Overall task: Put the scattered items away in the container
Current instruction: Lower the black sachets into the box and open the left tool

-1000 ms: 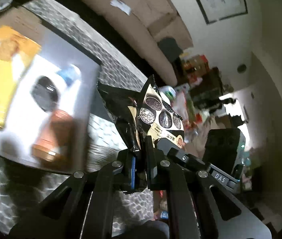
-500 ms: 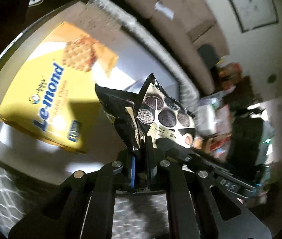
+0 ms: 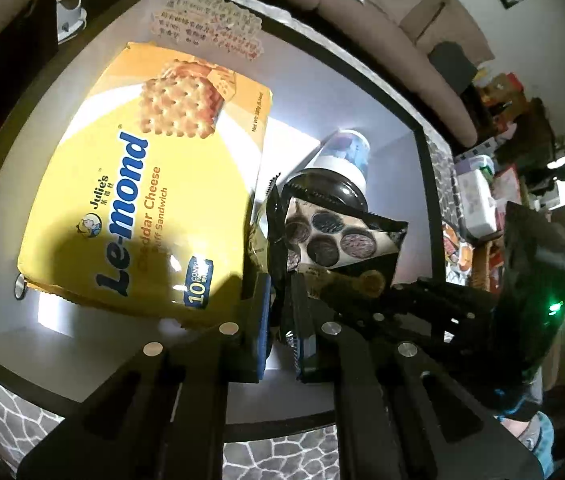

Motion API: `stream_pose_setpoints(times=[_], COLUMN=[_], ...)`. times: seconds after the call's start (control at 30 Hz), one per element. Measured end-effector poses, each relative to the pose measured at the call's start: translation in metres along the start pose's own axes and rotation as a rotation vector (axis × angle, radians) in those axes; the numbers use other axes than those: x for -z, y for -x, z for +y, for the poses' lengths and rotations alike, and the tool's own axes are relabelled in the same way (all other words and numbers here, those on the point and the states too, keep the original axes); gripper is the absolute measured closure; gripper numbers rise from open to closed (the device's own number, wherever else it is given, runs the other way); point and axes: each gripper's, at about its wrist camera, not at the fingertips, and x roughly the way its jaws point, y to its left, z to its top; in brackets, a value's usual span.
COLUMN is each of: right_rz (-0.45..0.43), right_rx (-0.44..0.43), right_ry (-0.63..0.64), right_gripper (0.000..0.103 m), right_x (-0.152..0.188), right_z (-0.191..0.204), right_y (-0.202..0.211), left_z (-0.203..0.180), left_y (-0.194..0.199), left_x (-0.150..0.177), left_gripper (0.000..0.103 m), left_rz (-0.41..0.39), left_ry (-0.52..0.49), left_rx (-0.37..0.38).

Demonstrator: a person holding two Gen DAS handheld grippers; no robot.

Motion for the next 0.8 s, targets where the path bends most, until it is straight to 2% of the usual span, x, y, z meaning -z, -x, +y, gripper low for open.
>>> stream_pose_setpoints(times=[0.2,0.33,0.53,0.67,0.8], right_rz=[0.051,0.05,0.042,0.014,0.042], right_rx=[0.136,0.047,0.037,-0.04,-0.047], right_ry=[0.079,0.008,-0.08,-0.149,-0.12], right_gripper=[0.089,0.086,0.086,0.086,0.088], right_x=[0.0,-0.005,0.003,0.013,0.014], right_z=[0.017,0.014,-0.015,-0.026,-0.015], right_y=[-0.011,-0.008,0.007,0.017,0.011], left_z=[0.002,-0.001,0.002,-0.001,-0.004], left_y=[0.008,0.007,0.009,0.006,-0.008], left_x=[-0.007,-0.006,-0.002,0.0,0.001], left_gripper=[0.095,0.095,0.095,0.095,0.095], left_rz=[-0.016,-0.01,-0.009,-0.002,0.033], left_ry=[0.006,0.003,0.003,-0.009,-0.006], left_rx=[-0.006,0.001,-0.007,-0.013,-0.031])
